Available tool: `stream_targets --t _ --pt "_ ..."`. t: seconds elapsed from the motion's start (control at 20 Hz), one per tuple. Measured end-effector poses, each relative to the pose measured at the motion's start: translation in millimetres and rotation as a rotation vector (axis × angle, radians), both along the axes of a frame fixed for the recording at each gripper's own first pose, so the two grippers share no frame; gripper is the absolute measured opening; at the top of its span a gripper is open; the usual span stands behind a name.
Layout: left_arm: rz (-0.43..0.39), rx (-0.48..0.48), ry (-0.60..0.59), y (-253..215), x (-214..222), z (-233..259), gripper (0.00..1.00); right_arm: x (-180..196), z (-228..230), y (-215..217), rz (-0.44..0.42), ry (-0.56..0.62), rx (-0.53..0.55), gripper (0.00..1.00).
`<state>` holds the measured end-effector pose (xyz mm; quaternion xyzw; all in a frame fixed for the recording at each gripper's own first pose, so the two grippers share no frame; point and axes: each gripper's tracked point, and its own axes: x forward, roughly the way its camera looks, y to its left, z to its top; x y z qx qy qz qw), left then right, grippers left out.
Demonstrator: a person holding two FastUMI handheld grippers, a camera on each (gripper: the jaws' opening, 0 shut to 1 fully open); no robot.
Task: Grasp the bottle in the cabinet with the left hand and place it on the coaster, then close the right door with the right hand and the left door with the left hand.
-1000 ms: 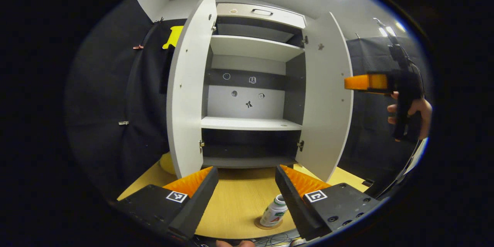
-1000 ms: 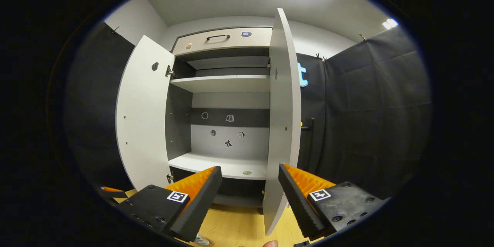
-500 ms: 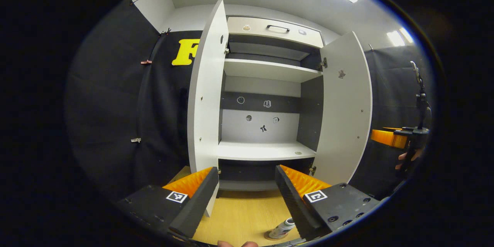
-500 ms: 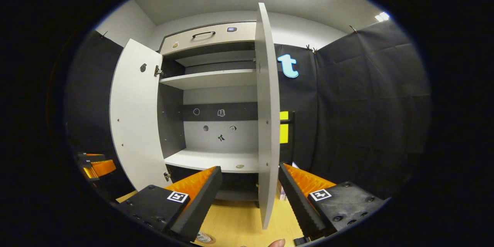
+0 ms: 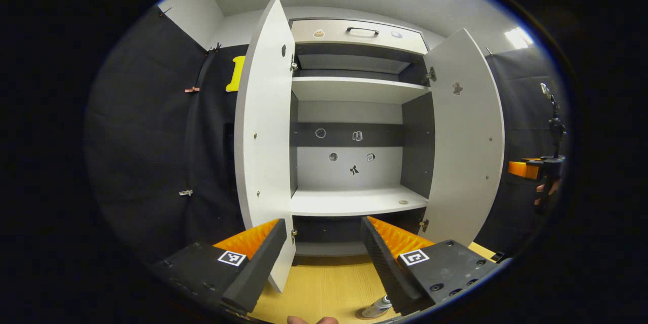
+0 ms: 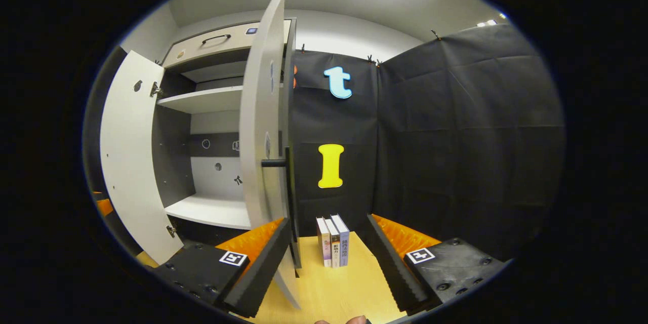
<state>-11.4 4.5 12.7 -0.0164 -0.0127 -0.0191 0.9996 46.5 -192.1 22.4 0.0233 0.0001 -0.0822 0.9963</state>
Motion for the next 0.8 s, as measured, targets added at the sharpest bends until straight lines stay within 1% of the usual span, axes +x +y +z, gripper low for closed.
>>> stream_targets --t 0.1,0.25,0.5,0.6,0.8 --pt "0.012 -0.01 0.006 -1.5 3.4 -2.7 0.94 14.3 -1.6 -5.7 0.0 0.0 0.0 0.98" --pt "0.032 0.0 0.017 1.4 6.0 -7.5 0.94 30.4 -5.5 -1.9 0.024 0.005 -0.005 0.97" --pt "0.052 0.009 0.037 5.0 7.9 -15.4 0.94 30.9 -6.8 9.7 0.062 -0.004 0.028 0.95" --pt "0.055 0.004 0.033 5.8 7.7 -14.7 0.94 29.7 -6.9 15.3 0.062 -0.008 0.028 0.96" --pt "0.058 0.012 0.031 12.6 5.0 -13.3 0.94 27.6 -7.0 41.3 0.109 -0.011 0.035 0.96"
